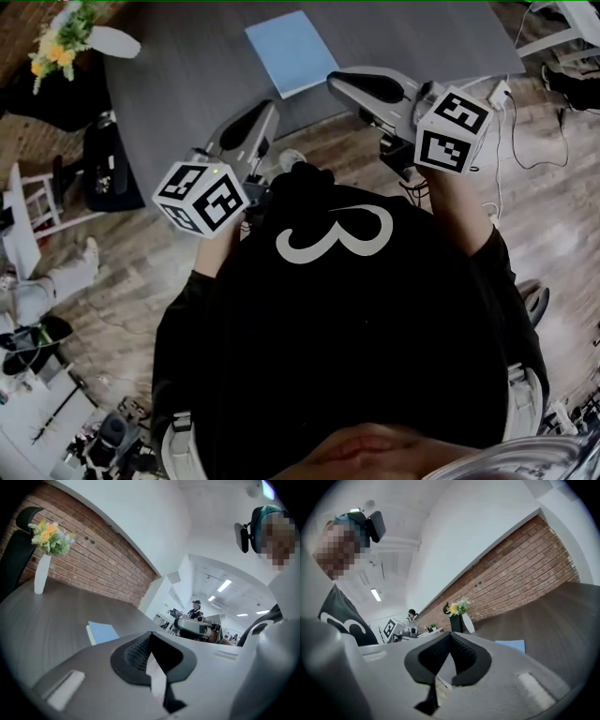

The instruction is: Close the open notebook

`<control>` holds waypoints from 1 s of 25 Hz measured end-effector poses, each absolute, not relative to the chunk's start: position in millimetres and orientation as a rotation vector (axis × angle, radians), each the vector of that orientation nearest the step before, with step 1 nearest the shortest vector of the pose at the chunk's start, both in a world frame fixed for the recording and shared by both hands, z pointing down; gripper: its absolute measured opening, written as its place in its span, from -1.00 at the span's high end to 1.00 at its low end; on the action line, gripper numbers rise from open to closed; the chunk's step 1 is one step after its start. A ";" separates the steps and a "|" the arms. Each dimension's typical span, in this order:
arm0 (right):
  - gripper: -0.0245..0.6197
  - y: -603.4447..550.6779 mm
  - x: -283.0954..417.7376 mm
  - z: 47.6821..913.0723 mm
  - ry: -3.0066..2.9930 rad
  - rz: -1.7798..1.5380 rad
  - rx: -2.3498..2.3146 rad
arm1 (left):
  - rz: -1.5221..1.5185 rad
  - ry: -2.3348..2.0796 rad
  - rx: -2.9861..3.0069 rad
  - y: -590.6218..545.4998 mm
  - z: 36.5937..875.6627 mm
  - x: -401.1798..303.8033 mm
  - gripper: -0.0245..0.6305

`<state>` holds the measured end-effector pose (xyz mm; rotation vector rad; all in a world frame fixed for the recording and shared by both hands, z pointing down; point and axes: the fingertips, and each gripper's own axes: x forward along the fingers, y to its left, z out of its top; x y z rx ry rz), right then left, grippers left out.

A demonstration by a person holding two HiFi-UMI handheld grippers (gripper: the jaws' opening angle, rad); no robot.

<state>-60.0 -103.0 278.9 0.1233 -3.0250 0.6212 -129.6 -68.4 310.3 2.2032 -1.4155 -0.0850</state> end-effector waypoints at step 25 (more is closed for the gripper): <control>0.92 -73.9 -38.7 245.1 -3.069 0.505 0.092 | -0.156 -1.377 2.460 -52.8 236.1 -99.2 0.89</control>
